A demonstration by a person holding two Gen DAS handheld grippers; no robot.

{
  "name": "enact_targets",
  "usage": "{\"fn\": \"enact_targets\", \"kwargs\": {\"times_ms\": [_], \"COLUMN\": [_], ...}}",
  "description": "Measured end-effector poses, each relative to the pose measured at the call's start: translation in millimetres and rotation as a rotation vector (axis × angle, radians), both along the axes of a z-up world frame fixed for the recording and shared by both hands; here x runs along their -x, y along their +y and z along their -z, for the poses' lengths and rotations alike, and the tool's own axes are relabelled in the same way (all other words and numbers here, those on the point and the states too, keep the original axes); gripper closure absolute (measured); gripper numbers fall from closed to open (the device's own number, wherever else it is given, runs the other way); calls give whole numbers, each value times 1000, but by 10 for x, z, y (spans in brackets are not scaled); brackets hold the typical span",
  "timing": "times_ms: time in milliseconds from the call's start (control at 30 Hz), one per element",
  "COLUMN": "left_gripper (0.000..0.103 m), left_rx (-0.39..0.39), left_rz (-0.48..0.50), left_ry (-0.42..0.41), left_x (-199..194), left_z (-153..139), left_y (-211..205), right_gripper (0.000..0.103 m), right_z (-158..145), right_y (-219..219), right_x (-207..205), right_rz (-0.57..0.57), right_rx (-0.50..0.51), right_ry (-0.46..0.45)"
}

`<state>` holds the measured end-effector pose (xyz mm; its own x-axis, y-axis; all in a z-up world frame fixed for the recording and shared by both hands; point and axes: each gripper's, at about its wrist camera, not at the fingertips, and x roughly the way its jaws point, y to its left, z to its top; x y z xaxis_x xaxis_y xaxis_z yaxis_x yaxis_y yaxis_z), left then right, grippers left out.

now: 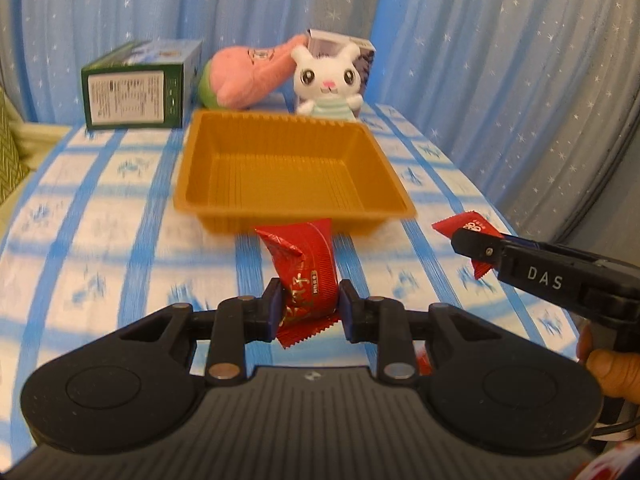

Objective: Organize snacks
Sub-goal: 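Carry both red packets into the orange tray and open both tools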

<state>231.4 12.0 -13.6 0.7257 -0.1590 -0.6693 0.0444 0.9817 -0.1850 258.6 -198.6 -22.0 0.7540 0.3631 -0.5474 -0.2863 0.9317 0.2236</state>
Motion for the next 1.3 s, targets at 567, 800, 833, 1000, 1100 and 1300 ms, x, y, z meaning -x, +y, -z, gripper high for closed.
{"fn": "enact_targets", "kwargs": {"times_ms": [567, 800, 833, 1000, 1100, 1300], "left_gripper": [77, 77, 77, 69, 47, 47], "left_rx": [8, 34, 38, 45, 35, 44], "left_rz": [-6, -11, -9, -20, -49, -56], "left_ry": [-45, -45, -50, -59, -56, -60], "left_x": [-1189, -1390, -1397, -1434, -1428, -1387], "left_z": [254, 367, 376, 461, 497, 479], "left_y": [384, 468, 475, 508, 572, 639], "right_gripper": [70, 70, 70, 70, 70, 70], "right_z": [188, 326, 342, 399, 420, 426], "right_y": [347, 450, 456, 468, 468, 450], "right_x": [-1170, -1429, -1453, -1523, -1556, -1568], "right_rz": [1, 4, 5, 9, 11, 19], "right_rx": [-39, -44, -41, -45, -56, -68], "right_ry": [-5, 28, 31, 48, 64, 72]}}
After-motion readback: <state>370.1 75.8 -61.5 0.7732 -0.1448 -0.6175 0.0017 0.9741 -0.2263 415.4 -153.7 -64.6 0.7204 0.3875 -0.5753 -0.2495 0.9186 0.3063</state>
